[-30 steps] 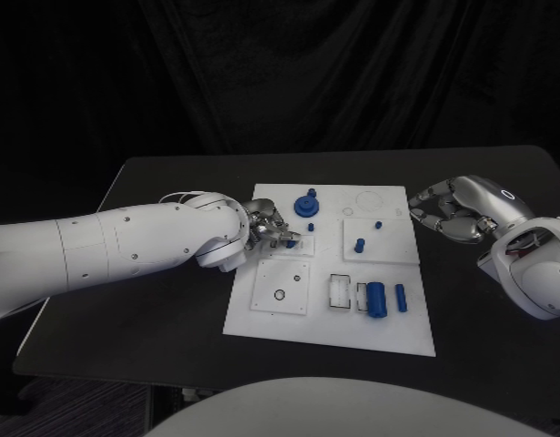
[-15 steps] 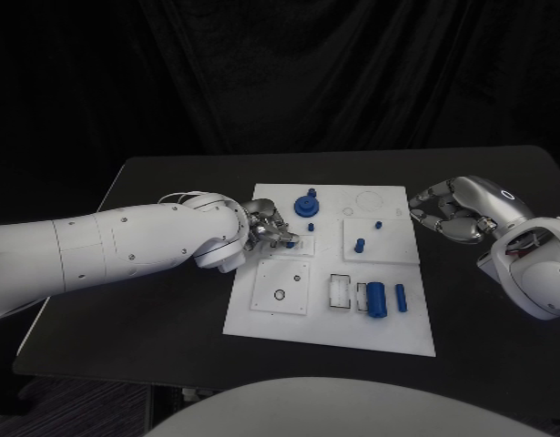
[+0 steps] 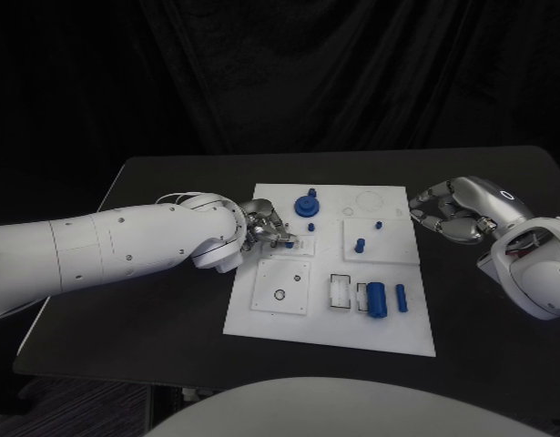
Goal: Assemble the parts on the task board
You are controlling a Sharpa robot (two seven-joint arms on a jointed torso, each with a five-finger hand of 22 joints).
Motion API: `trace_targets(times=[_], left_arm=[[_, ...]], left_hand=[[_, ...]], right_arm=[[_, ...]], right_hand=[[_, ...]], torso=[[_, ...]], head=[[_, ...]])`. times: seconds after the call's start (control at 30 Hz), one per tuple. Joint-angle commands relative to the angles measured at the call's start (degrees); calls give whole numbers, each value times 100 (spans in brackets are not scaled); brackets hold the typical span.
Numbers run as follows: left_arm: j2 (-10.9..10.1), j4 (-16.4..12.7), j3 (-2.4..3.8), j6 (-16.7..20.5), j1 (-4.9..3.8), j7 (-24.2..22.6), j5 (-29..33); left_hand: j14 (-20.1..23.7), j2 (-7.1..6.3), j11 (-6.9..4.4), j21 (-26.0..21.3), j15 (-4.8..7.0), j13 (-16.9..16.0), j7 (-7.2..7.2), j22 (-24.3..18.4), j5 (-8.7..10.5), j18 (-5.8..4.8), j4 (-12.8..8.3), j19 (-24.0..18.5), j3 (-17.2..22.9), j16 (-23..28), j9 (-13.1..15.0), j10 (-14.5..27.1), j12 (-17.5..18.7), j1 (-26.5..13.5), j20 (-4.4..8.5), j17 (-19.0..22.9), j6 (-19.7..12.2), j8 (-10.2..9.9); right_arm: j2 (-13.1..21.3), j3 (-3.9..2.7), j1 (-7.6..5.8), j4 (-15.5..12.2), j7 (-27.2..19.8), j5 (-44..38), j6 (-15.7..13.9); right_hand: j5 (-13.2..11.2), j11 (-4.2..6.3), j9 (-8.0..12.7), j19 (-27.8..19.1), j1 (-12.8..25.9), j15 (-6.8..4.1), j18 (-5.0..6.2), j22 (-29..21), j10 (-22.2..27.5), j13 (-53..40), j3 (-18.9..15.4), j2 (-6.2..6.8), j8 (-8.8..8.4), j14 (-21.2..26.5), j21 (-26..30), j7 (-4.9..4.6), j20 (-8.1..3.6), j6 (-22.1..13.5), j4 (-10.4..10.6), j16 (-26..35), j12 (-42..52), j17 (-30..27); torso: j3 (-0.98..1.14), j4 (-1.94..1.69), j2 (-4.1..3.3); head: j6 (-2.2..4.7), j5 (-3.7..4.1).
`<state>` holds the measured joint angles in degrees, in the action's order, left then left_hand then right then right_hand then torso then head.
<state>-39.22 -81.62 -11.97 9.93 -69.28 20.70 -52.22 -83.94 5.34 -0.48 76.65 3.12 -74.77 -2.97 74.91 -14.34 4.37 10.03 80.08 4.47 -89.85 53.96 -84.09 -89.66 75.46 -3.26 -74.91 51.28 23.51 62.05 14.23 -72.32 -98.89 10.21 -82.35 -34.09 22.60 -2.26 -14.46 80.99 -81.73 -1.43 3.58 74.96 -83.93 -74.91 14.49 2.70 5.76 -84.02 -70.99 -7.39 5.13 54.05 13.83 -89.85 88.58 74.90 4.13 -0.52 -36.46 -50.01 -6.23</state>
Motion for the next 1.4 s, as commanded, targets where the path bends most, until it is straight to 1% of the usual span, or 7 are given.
trace_targets(times=[0.03,0.53,0.7,0.83,1.0,1.23,1.4], left_arm=[[-17,-8,-10,10,13,89,14],[-47,-22,-10,117,14,32,14],[-129,-90,-10,533,13,-223,14],[-304,-252,-9,954,-10,-506,14],[-490,-377,-9,1149,-192,-688,14],[-644,-406,-9,935,-450,-813,14],[-645,-289,-9,675,-523,-740,14]], left_hand=[[-606,-67,-43,16,49,-1523,11,755,30,-54,37,4,14,-15,74,-591,-34,-47,31,-1509,-64,76],[-606,-162,-37,15,50,-1523,-2,788,224,-62,308,39,-59,-15,310,-591,-34,-397,38,-1509,-162,305],[-606,-235,-22,76,37,-1523,-18,842,476,-81,647,104,-365,-15,393,-591,-34,-830,27,-1509,-132,416],[-606,-218,-50,225,61,-1523,16,932,471,-121,661,227,-573,-15,469,-591,-34,-1065,42,-1509,-65,522],[-606,-192,-99,353,104,-1523,71,1013,294,-156,642,330,-714,-15,580,-591,-34,-1021,81,-1509,-14,638],[-606,-104,-208,602,199,-1523,196,1159,-43,-226,616,508,-809,-15,833,-591,-34,-680,170,-1509,147,900],[-606,-62,-233,614,225,-1523,218,1178,-123,-231,567,519,-742,-15,851,-591,-34,-334,202,-1509,80,835]], right_arm=[[0,-3,12,-3,86,0,53],[5,-3,13,-4,90,0,82],[19,-3,13,-10,77,0,54],[32,-3,13,-14,6,0,-55],[35,-3,12,-20,-79,0,-199],[17,-3,12,3,-93,4,-228],[-10,-3,12,20,-101,23,-229]], right_hand=[[27,-44,10,-35,7,35,91,843,-451,-1283,36,-63,-24,-576,24,-3,0,19,0,21,-25,1462],[20,-46,11,-37,24,36,93,841,-451,-1283,33,-66,-25,-576,32,-4,0,20,13,22,-25,1461],[20,-46,11,-37,24,36,93,841,-451,-1283,33,-66,-25,-576,32,-4,0,20,13,22,-25,1461],[11,-45,11,-27,48,36,88,847,-458,-1292,28,-66,-24,-582,17,-3,1,27,31,12,-18,1474],[5,-42,8,-8,69,35,81,859,-469,-1308,24,-67,-15,-590,-15,3,0,47,46,-2,-6,1493],[4,-40,7,-5,74,34,80,861,-469,-1308,23,-69,-12,-590,-18,6,0,54,51,-2,-6,1493],[4,-39,7,-5,75,34,80,861,-471,-1310,24,-69,-11,-590,-18,8,0,57,52,-2,-4,1493]], torso=[[1,4,1],[3,2,1],[2,0,-2],[2,0,-4],[2,2,-5],[2,0,11],[6,6,12]], head=[[1,1],[1,-19],[1,-16],[1,11],[1,11],[1,4],[1,-14]])
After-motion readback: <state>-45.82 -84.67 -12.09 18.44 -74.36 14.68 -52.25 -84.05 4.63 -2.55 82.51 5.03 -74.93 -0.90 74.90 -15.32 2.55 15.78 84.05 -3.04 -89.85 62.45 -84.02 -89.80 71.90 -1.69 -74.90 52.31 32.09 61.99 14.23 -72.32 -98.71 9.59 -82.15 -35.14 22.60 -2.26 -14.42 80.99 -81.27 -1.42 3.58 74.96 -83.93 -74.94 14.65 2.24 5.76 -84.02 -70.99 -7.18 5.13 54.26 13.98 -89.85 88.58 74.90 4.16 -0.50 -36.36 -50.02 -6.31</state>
